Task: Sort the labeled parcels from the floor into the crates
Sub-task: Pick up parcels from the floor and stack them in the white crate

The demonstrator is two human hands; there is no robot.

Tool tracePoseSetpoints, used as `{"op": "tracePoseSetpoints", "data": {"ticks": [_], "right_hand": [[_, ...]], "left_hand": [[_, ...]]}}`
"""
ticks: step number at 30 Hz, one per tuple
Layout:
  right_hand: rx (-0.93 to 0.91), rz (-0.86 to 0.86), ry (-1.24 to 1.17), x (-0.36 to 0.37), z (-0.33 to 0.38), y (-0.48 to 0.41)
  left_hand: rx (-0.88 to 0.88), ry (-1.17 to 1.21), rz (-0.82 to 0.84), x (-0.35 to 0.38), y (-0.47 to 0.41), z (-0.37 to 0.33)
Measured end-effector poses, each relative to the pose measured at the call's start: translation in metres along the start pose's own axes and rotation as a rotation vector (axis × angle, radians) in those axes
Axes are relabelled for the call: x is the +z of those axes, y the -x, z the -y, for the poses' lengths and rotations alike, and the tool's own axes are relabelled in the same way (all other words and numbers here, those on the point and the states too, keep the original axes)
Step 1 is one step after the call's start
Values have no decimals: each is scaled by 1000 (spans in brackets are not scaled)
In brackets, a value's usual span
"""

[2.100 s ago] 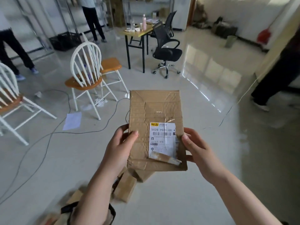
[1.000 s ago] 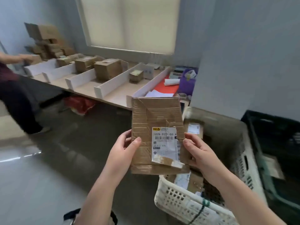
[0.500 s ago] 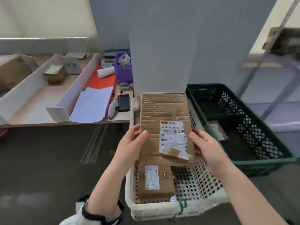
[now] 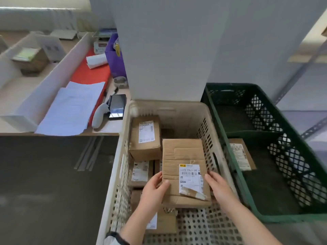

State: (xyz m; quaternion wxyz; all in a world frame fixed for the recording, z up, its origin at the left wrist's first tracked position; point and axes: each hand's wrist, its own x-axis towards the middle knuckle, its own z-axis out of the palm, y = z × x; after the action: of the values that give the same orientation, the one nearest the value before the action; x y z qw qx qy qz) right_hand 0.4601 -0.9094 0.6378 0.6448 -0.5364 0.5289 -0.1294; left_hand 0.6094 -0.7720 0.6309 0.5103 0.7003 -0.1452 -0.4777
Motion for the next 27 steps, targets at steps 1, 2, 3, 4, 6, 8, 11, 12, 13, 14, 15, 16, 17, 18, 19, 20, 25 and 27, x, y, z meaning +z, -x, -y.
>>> {"op": "tracePoseSetpoints", "data": {"ticks": [1, 2, 3, 4, 6, 8, 11, 12, 13, 14, 15, 16, 17, 18, 19, 20, 25, 27], "right_hand": [[22, 16, 20, 5, -8, -14], [46, 36, 45, 12, -17, -26], [70, 62, 58, 20, -25, -37], [93, 91, 67, 28, -34, -45], [146, 158, 74, 48, -50, -58], [183, 212, 75, 67, -61, -66], [201, 241, 71, 90, -72, -73], [209, 245, 65, 96, -75, -76], [213, 254, 51, 102, -76, -77], [216, 268, 34, 108, -77, -79], [214, 277, 24, 114, -78, -80], [214, 277, 19, 119, -81, -83], [213, 274, 25, 123, -81, -85], [213, 275, 26, 127, -82, -88], [205, 281, 30, 130, -82, -90], [201, 282, 31, 133, -85, -93], [204, 274, 55, 139, -89, -94], [211, 272, 55, 140, -89, -94]], "left_hand": [[-34, 6, -21, -1, -9, 8], [-61, 6, -44, -4, -16, 16], [-86, -2, -75, -8, -22, 23], [-104, -8, -111, -13, -26, 30], [-137, -30, -201, -23, -31, 42], [-161, -77, -286, -31, -33, 53], [-170, -166, -384, -39, -35, 65], [-165, -201, -420, -39, -36, 67], [-160, -240, -464, -39, -37, 68], [-153, -277, -511, -39, -39, 67], [-142, -315, -552, -39, -40, 66], [-128, -354, -585, -39, -42, 66], [-118, -392, -613, -40, -45, 67], [-114, -430, -632, -41, -47, 69], [-113, -479, -644, -42, -50, 72], [-112, -544, -645, -43, -51, 76], [-40, -738, -616, -45, -46, 98], [-2, -775, -595, -45, -42, 106]]}}
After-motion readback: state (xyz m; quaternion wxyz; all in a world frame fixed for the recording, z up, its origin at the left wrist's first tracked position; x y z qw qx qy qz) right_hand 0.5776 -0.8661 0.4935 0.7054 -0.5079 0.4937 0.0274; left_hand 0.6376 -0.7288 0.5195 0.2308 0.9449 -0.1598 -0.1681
